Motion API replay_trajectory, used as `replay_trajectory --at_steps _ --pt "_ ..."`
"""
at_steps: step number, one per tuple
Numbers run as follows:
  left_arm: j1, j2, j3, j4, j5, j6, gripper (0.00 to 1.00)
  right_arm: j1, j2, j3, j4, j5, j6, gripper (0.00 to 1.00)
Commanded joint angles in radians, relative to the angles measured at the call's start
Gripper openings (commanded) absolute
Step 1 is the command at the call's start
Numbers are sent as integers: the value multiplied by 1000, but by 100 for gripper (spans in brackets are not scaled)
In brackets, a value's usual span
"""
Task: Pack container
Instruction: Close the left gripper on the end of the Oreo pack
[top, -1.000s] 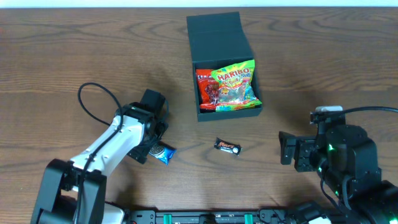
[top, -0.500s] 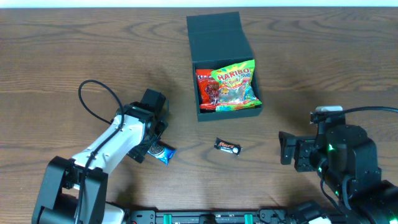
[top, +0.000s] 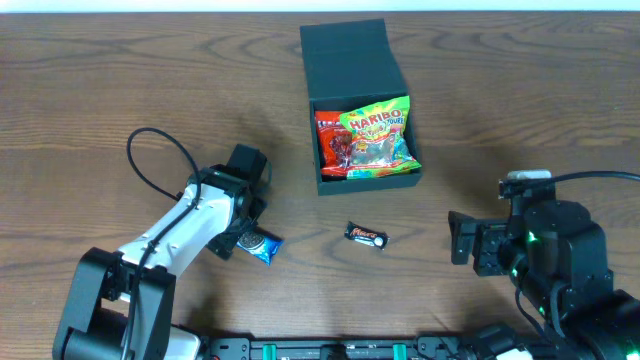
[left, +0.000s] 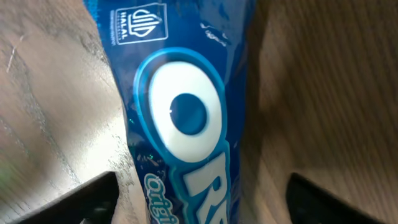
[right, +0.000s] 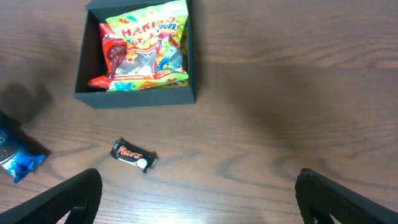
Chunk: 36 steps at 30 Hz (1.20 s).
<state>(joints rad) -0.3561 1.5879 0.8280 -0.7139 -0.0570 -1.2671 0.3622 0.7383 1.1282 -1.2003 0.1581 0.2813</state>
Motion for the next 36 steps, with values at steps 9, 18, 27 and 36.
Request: replay_trajectory --at_steps 9,18,27,36 --pt "3 28 -10 -7 -3 6 59 4 -1 2 -1 10 10 99" --pt "3 28 -10 -7 6 3 49 4 -1 2 -1 10 10 99" --pt "3 28 -10 -7 5 3 37 4 -1 2 -1 10 10 99" --pt "3 28 -10 -7 1 4 13 4 -1 2 -1 10 10 99"
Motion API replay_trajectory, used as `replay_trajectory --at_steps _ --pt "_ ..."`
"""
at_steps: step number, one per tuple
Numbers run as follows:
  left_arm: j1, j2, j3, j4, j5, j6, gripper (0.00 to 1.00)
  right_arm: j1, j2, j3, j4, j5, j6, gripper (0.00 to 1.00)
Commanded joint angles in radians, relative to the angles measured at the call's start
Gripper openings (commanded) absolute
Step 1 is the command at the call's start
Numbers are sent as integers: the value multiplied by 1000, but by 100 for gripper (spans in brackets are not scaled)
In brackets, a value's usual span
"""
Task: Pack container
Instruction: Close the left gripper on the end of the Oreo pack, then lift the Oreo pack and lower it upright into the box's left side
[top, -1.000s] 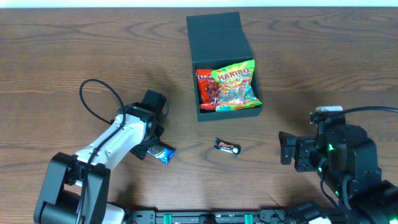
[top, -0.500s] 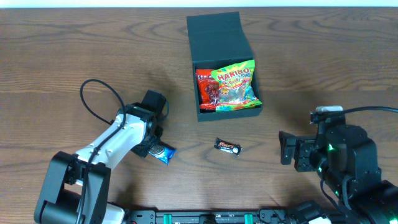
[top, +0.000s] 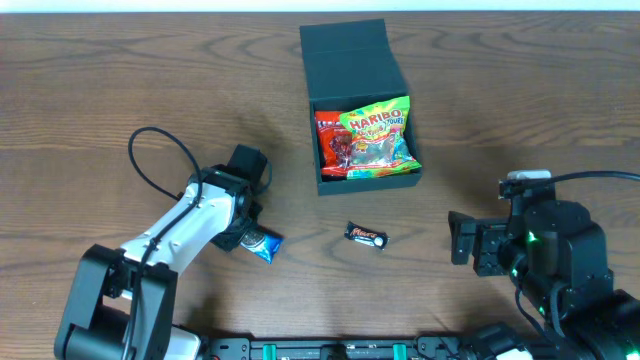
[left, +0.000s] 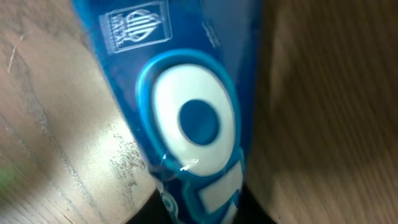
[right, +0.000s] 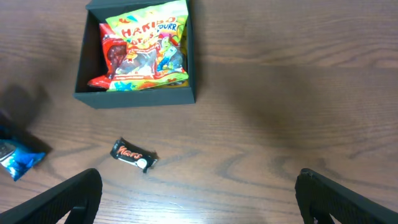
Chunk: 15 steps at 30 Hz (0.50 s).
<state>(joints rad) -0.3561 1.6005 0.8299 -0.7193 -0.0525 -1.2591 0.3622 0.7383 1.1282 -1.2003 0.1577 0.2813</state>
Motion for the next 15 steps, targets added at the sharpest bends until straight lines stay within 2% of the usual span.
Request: replay_trajectory --at_steps 1,4,7,10,15 --pt "3 15 -12 -2 -7 -4 13 4 -1 2 -1 11 10 99" --pt "3 15 -11 -2 -10 0 12 4 -1 2 -1 11 10 99" --pt "3 14 -2 -7 -10 26 6 4 -1 2 -1 11 10 99" --pt "1 7 41 -56 -43 69 6 4 -1 2 -1 10 10 99" --pt "-4 1 233 -192 -108 263 6 4 -1 2 -1 11 10 99"
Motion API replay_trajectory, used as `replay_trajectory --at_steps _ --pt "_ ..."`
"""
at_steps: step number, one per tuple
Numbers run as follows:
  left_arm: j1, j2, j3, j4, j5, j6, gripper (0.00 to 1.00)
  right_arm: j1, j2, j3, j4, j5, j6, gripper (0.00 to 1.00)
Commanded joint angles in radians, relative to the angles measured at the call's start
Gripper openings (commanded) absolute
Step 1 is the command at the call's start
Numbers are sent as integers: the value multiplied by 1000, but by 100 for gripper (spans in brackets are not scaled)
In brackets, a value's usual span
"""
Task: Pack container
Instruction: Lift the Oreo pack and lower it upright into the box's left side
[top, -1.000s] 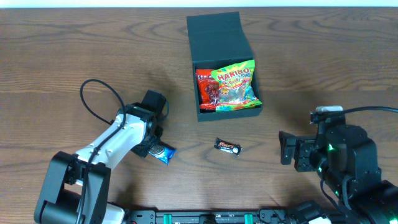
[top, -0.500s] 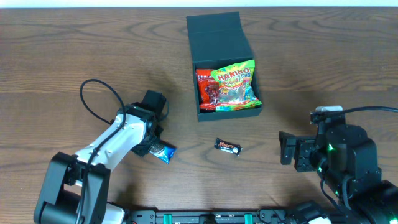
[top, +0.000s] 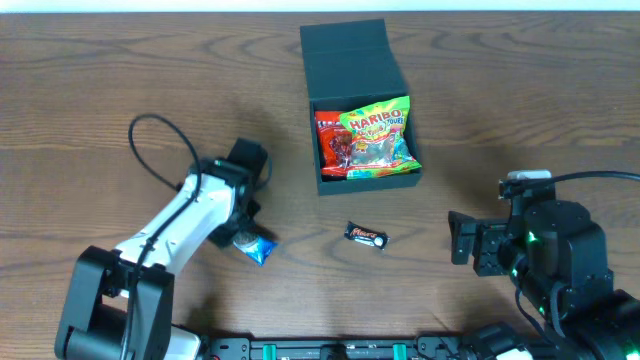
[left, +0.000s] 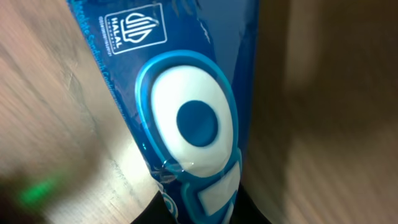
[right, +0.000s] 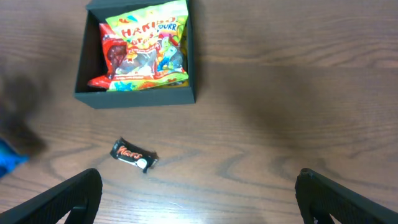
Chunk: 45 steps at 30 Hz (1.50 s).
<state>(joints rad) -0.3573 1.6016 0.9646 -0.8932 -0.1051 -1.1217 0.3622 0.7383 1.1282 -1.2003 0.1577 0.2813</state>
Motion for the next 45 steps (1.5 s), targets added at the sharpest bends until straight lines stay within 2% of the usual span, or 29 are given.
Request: replay_trajectory --at_steps 1,8,11,19,25,29,33,40,45 --pt "-3 0 155 -52 -50 178 6 4 -1 2 -1 11 10 99" --pt "-3 0 447 -164 101 534 6 4 -1 2 -1 11 10 99" --pt "-6 0 544 -194 118 620 6 4 -1 2 -1 11 10 99" --pt "-92 67 709 -240 101 674 5 4 -1 2 -1 11 10 99" --pt "-211 262 875 -236 109 738 6 4 -1 2 -1 11 10 99" --pt "-226 380 959 -217 189 793 6 4 -1 2 -1 11 10 99" --pt "-224 454 970 -150 204 797 6 4 -1 2 -1 11 10 99" --pt "-225 541 970 -90 210 739 6 4 -1 2 -1 11 10 99" --pt "-214 579 970 -68 200 643 6 4 -1 2 -1 11 10 99"
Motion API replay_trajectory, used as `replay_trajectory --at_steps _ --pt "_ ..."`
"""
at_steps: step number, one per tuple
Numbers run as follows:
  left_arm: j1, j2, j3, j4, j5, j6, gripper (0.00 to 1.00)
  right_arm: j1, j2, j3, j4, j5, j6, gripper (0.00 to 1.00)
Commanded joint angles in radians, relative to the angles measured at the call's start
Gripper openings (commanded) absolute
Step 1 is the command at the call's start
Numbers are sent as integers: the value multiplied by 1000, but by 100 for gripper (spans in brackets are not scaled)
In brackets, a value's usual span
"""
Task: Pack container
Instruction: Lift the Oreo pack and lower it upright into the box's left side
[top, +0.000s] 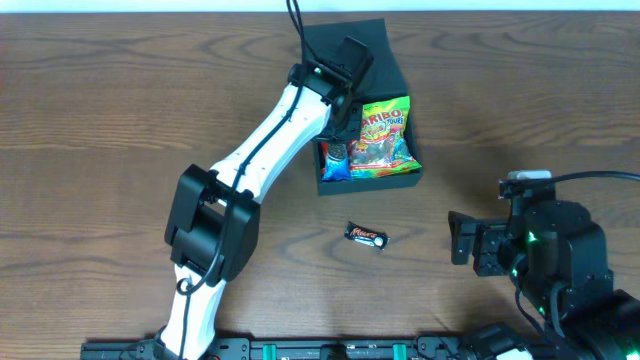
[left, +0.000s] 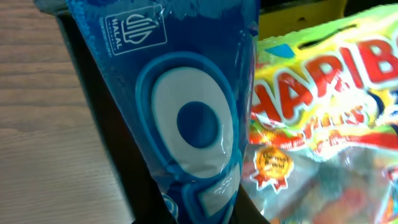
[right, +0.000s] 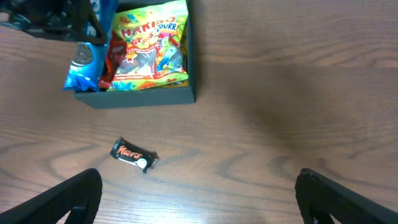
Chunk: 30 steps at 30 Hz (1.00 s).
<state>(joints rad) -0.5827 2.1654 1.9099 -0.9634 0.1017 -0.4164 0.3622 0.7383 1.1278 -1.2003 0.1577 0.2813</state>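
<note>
The dark box (top: 392, 180) stands open at the table's back middle, with a Haribo bag (top: 382, 140) and a red packet (right: 112, 59) inside. My left gripper (top: 337, 118) is shut on the blue Oreo pack (top: 336, 160), which hangs over the box's left side; the pack (left: 186, 106) fills the left wrist view beside the Haribo bag (left: 317, 106). A Mars bar (top: 366, 236) lies on the wood in front of the box, also in the right wrist view as the Mars bar (right: 133, 155). My right gripper (right: 198, 211) stands open above bare wood at the front right.
The box's lid (top: 345, 45) stands open behind it. Wood table (top: 120, 110) stretches to the left and right of the box. My left arm (top: 260, 160) reaches diagonally from the front left across to the box.
My left gripper, shut on the Oreo pack, was low at the front left of the table; now it holds the pack over the left side of the box. The right arm is unchanged.
My left gripper stood open around the Oreo pack lying at the front left. Then it was shut on the pack, then held it slightly off its spot. Now the pack hangs over the box. The Mars bar and right gripper stayed put.
</note>
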Motion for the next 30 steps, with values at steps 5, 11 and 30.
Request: replay_trajectory --at_steps 5,11,30 --pt "22 24 24 -6 -52 -151 6 4 -1 3 -1 11 10 99" --pt "22 24 23 -7 -60 -175 6 4 -1 3 -1 11 10 99" --pt "21 123 21 -24 -57 -167 23 4 -1 3 -1 11 10 99"
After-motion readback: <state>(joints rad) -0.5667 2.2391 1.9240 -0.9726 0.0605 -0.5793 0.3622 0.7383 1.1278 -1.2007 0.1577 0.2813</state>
